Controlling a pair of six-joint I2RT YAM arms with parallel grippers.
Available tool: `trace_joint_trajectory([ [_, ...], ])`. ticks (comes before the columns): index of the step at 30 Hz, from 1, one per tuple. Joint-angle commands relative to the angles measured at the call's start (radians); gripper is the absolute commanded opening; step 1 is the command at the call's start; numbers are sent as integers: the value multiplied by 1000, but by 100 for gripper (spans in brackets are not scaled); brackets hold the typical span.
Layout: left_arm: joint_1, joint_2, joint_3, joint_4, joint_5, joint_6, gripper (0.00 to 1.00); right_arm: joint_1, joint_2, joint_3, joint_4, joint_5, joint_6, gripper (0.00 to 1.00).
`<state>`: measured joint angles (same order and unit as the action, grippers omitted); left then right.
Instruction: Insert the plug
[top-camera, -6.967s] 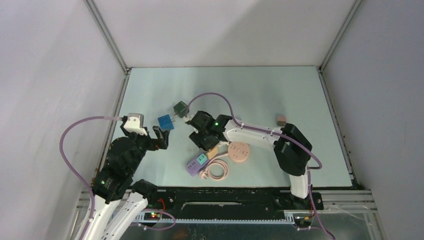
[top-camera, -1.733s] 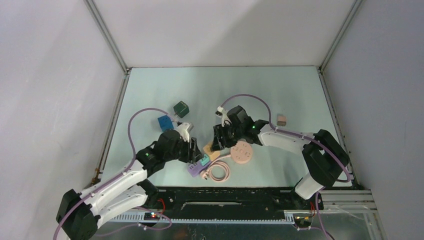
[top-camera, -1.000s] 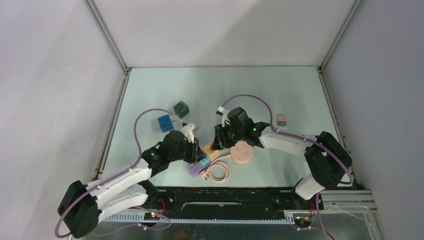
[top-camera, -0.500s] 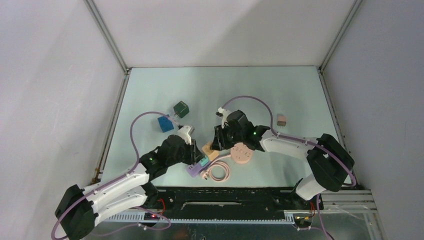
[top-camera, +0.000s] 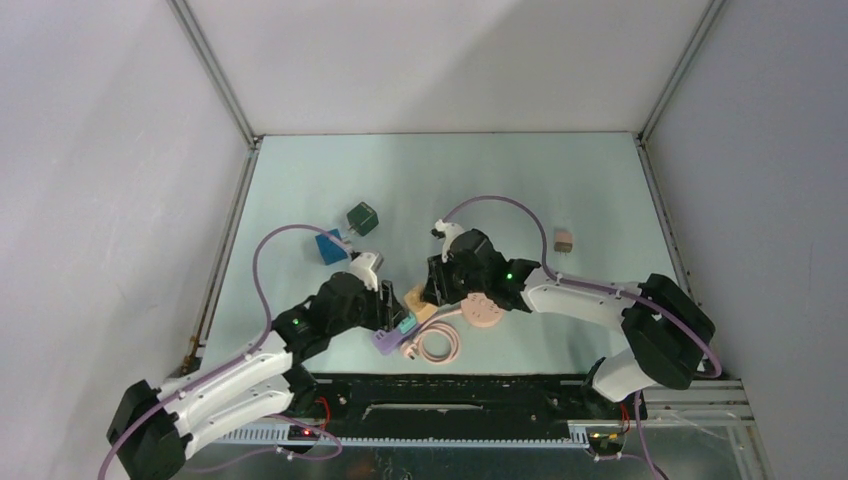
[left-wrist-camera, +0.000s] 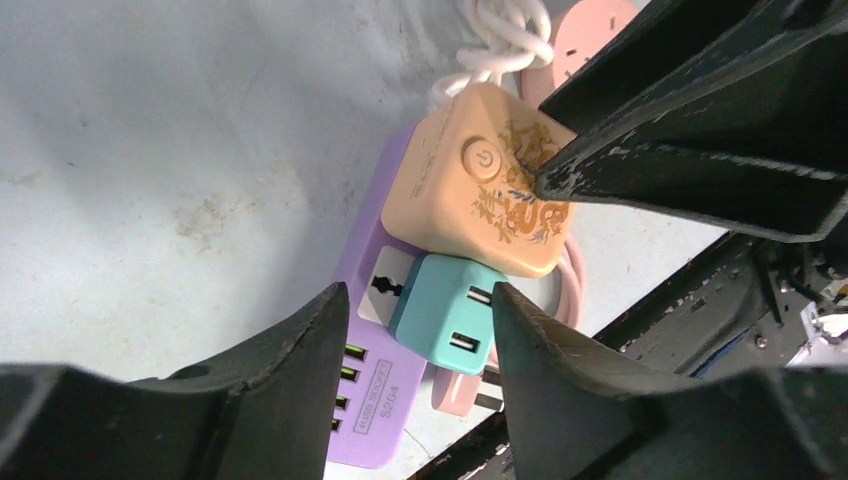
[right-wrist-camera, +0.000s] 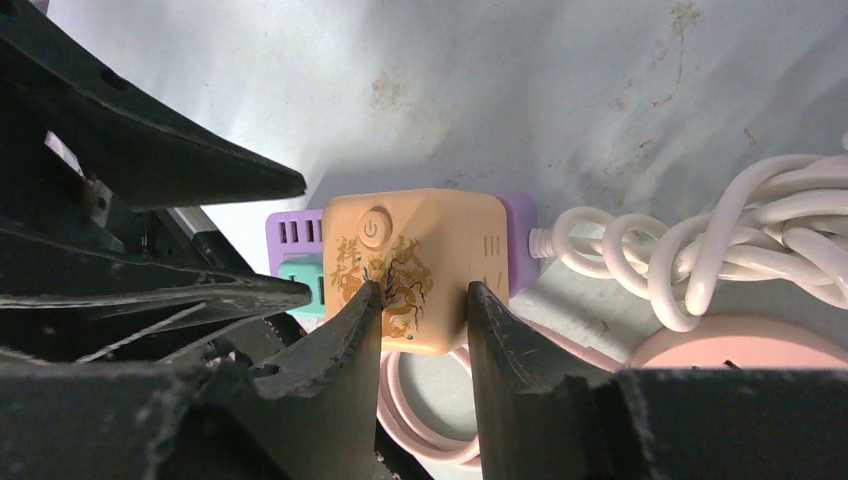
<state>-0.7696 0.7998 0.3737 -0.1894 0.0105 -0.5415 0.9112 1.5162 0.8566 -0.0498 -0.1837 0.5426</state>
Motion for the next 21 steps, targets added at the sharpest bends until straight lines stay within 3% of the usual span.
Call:
trace_joint_trajectory([
  [1, 2, -93, 69, -28, -37, 31, 64, 54, 60, -85, -345, 34, -41, 0],
  [4, 3, -102, 99, -20, -20, 39, 72, 59, 55, -85, -344, 29, -38, 0],
  [7, 3, -60, 104, 0, -18, 48, 72, 60, 48, -85, -343, 25, -36, 0],
  [12, 6, 30, 81, 60, 48, 50, 59, 61, 49, -85, -344, 29, -33, 0],
  [21, 6, 148, 42, 101, 52, 46, 53, 65, 75, -98, -343, 41, -23, 0],
])
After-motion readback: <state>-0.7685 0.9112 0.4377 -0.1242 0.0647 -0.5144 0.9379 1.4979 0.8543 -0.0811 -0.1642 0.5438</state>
